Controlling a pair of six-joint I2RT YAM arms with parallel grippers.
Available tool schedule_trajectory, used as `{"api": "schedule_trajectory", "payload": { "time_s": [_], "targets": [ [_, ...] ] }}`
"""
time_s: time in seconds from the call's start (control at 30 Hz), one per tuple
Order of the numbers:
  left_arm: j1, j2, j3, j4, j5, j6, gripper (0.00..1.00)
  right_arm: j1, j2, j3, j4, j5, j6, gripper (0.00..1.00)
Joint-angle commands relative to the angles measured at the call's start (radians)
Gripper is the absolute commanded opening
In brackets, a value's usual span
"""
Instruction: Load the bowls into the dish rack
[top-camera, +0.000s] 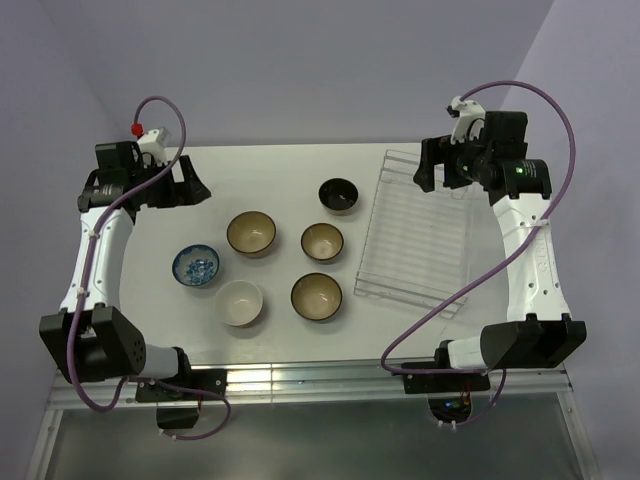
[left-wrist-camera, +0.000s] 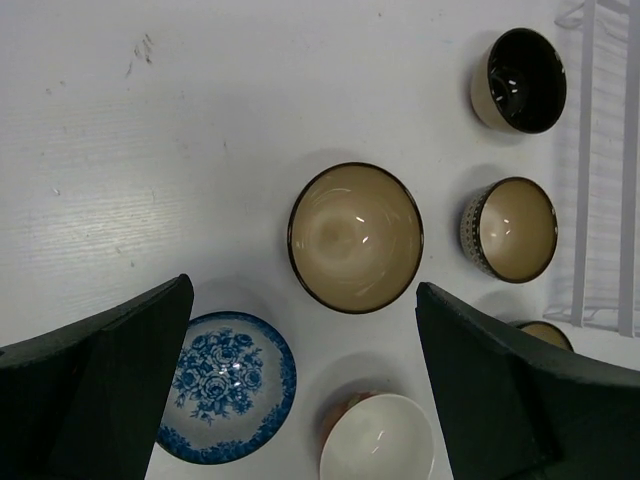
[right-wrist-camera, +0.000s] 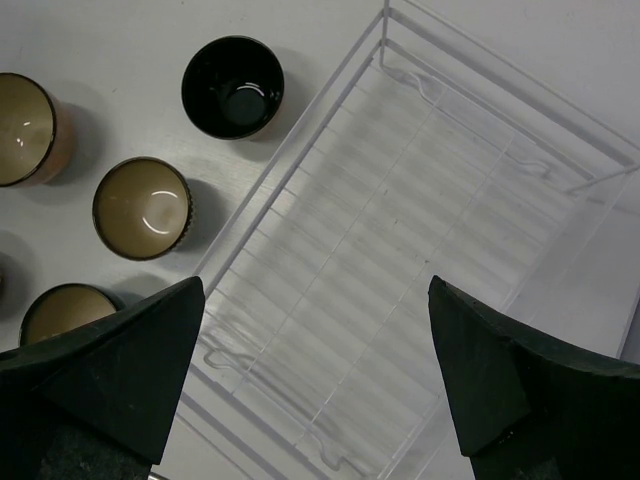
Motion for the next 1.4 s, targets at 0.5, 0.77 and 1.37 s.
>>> {"api": "schedule_trajectory", "payload": {
  "time_s": [0.5,0.77,1.37],
  "targets": [
    [-0.097,0.403,0.139,-0.102,-0.015,0.179,0.89,-0.001,0.012,-0.033,-0.029,-0.058,-0.013,1.0],
    [-0.171,0.503,0.195,-0.082,-0.029,0.179,0.86,0.001,0.01,-0.051,-0.023,-0.061,-0.012,1.0],
    [-0.192,0.655,0.186,-0.078,-0.016,0.191,0.62,0.004,0.035,-0.065,-0.005,-0.111,0.028,1.0]
  ]
}}
